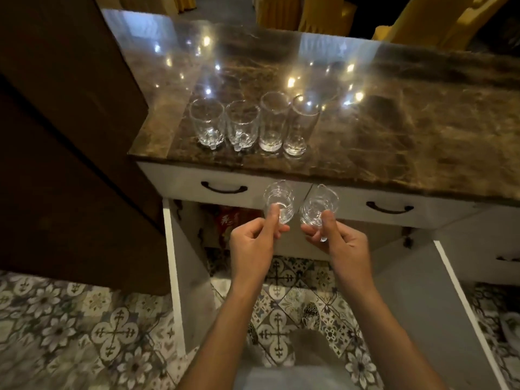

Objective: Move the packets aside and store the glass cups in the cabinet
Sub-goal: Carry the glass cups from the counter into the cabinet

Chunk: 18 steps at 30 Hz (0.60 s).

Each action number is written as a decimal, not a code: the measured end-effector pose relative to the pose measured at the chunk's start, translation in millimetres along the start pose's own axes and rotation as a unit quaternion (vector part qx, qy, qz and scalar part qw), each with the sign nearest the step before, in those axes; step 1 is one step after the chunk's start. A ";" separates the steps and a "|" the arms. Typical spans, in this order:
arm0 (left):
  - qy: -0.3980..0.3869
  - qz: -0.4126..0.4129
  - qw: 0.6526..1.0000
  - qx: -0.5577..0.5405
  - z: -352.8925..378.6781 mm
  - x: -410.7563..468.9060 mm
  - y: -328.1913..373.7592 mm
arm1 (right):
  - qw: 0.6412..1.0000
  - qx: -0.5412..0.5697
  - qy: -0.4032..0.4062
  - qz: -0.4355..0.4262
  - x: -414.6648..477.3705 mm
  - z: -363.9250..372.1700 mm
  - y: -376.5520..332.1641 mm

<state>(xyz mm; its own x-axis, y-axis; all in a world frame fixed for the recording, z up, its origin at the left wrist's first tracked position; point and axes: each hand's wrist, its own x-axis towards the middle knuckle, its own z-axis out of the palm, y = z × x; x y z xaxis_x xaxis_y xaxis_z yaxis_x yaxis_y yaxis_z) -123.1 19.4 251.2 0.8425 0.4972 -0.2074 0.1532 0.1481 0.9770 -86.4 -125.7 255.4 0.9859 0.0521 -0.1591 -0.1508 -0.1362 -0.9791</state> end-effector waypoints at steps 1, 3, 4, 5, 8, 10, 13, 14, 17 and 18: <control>0.012 -0.005 1.000 0.002 -4.2 -3.0 -4.7 | 1.000 -0.008 -0.012 0.005 -0.8 3.4 2.7; 0.041 -0.014 0.999 0.005 -14.4 -9.8 -17.7 | 0.999 -0.026 -0.043 0.016 -0.7 12.0 10.9; 0.057 -0.018 0.998 0.003 -18.6 -12.3 -24.9 | 0.997 -0.027 -0.062 0.023 0.2 15.9 15.8; 0.074 -0.022 0.997 0.000 -21.5 -14.6 -32.3 | 0.996 -0.027 -0.079 0.033 1.8 18.6 21.1; 0.123 -0.043 0.991 0.012 -21.9 -20.9 -55.1 | 0.990 -0.044 -0.129 0.045 8.6 19.7 39.5; 0.153 -0.049 0.987 0.027 -17.2 -24.9 -71.6 | 0.985 -0.064 -0.157 0.038 14.1 14.8 52.8; 0.195 -0.060 0.978 0.048 -8.2 -30.8 -99.8 | 0.978 -0.074 -0.189 0.046 23.8 4.4 78.4; 0.208 -0.061 0.975 0.051 -3.9 -32.0 -110.6 | 0.976 -0.077 -0.200 0.049 27.5 0.8 88.9; 0.236 -0.066 0.969 0.043 7.9 -32.1 -141.3 | 0.966 -0.094 -0.230 0.071 38.2 -9.1 120.7; 0.243 -0.068 0.967 0.037 12.2 -31.0 -151.8 | 0.963 -0.103 -0.237 0.076 42.1 -12.4 133.5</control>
<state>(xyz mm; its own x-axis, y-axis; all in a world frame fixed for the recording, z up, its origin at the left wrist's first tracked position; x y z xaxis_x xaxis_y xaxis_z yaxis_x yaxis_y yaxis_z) -166.2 -28.9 110.0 0.4726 0.8230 -0.3150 0.2965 0.1881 0.9363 -64.1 -154.0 119.6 0.8018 0.4557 -0.3866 -0.2248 -0.3695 -0.9016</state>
